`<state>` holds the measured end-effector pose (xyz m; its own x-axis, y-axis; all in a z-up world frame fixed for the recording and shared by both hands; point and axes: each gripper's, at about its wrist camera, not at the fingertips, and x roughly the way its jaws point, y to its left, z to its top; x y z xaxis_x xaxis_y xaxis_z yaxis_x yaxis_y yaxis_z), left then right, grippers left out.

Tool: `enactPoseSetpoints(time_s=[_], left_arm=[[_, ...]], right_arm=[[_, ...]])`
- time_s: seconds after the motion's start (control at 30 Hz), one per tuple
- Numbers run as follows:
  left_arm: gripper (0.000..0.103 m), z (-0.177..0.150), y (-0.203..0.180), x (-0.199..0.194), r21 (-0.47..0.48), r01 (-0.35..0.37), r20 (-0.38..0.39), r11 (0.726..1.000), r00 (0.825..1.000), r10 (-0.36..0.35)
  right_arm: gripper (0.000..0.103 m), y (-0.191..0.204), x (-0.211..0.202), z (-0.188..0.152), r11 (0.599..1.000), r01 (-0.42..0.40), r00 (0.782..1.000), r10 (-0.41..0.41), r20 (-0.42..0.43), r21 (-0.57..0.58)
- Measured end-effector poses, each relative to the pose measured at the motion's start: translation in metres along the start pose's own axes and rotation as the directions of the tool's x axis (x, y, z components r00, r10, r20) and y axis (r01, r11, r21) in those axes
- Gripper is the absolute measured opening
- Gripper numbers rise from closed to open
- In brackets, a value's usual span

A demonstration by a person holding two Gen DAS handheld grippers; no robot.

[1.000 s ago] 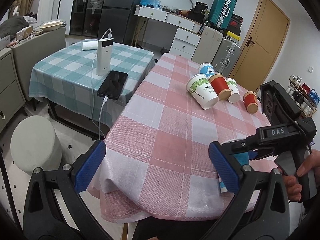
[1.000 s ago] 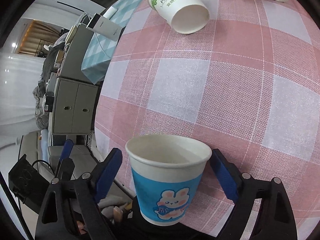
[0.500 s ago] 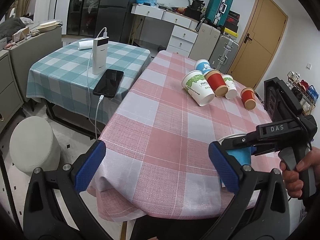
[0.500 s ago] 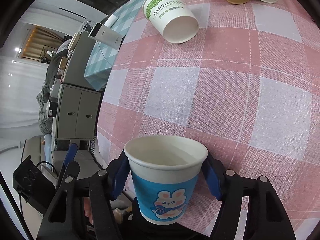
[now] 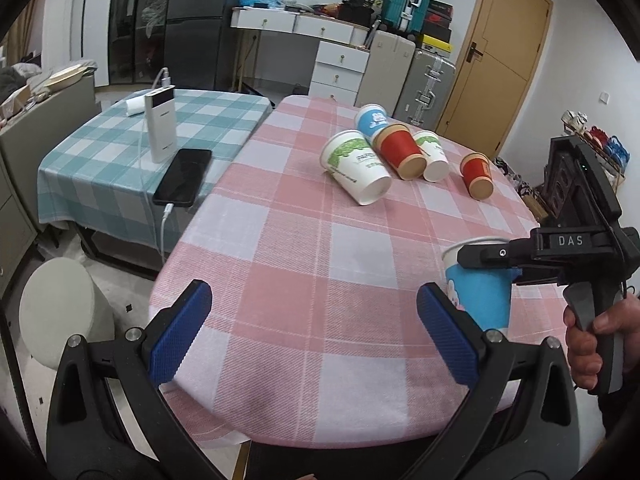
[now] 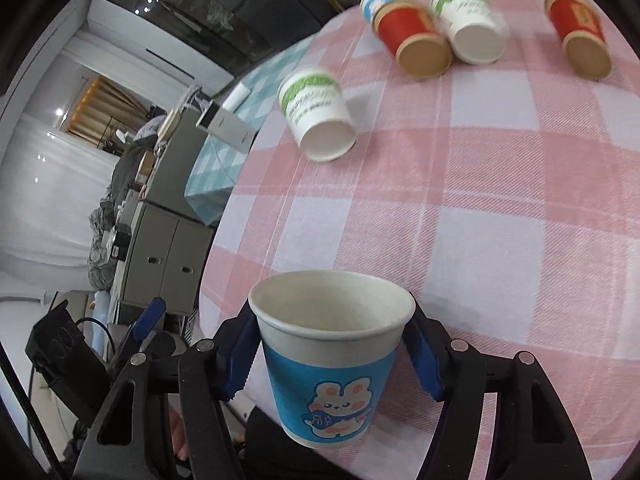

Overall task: Flip cup upright
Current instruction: 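Lift the blue cup with the right gripper and turn its rim upward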

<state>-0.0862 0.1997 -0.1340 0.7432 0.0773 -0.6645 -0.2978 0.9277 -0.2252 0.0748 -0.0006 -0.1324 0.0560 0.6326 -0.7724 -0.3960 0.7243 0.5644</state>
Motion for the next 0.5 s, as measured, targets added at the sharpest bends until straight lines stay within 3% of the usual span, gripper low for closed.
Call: enactPoseSetpoints(time_s=[0.23,0.5], left_arm=[[0.102,0.021,-0.050,0.035,0.064,0.058,-0.042,0.996,0.998,-0.055],[0.102,0.037,-0.110,0.090,0.135,0.103,-0.110,0.986,0.990,-0.088]], right_arm=[[0.067,-0.039,-0.046,0.002,1.000,0.011,0.979,-0.007,0.205,-0.023],[0.067,-0.092,-0.069,0.016,0.998,0.068,0.942,-0.059,0.331,-0.017]])
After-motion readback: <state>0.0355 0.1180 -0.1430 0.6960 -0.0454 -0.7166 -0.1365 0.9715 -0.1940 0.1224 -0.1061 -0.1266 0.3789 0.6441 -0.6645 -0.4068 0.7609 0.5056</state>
